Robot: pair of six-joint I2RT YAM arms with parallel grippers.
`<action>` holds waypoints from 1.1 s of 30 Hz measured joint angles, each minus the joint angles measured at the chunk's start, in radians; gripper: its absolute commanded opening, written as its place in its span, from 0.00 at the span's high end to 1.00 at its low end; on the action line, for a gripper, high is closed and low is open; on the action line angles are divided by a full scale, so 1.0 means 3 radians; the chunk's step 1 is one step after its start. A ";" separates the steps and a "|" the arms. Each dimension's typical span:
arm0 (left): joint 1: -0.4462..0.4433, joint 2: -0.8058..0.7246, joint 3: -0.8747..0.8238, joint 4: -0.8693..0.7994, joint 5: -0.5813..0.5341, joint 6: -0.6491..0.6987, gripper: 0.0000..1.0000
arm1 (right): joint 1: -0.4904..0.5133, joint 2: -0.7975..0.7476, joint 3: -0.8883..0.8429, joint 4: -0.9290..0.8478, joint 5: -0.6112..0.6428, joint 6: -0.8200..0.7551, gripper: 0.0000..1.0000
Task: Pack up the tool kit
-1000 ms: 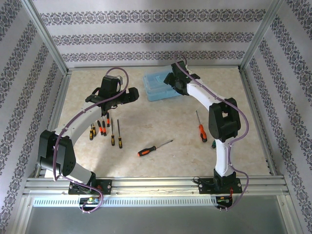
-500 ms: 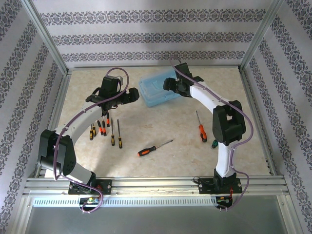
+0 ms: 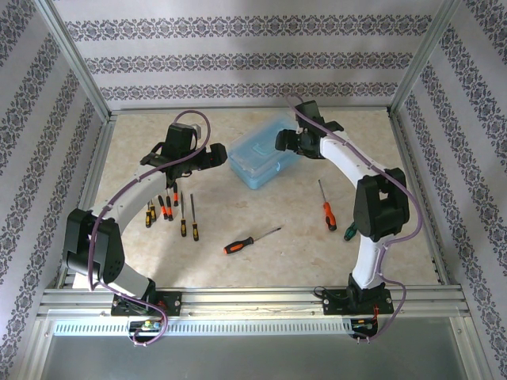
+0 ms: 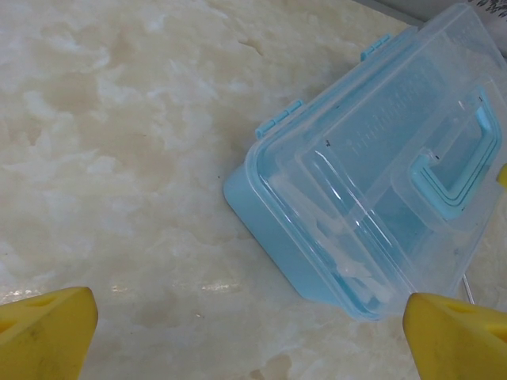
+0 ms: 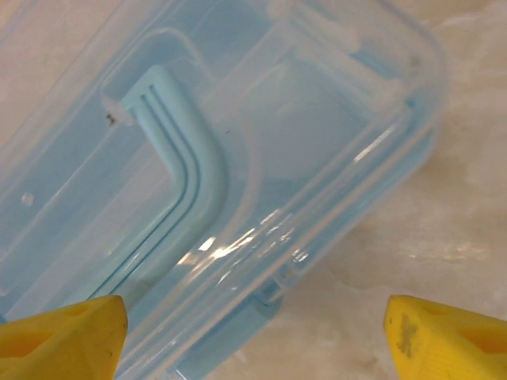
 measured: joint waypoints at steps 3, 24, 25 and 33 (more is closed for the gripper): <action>0.0000 0.0006 0.0000 0.0000 0.0000 0.0000 0.01 | 0.0041 0.0006 0.0022 0.0004 0.0036 0.0216 0.15; 0.0000 0.0006 0.0000 0.0008 0.0100 -0.0003 0.01 | 0.0175 0.0034 -0.0366 0.0666 -0.0038 0.0809 0.30; -0.0001 0.0006 0.0000 0.0008 0.0113 -0.0003 0.01 | 0.0158 -0.0006 -0.0416 0.0678 -0.0089 0.0749 0.31; -0.0135 0.0006 0.0000 0.0010 0.0169 0.0039 0.00 | -0.0003 -0.0188 -0.0504 0.0375 -0.0435 0.0019 0.35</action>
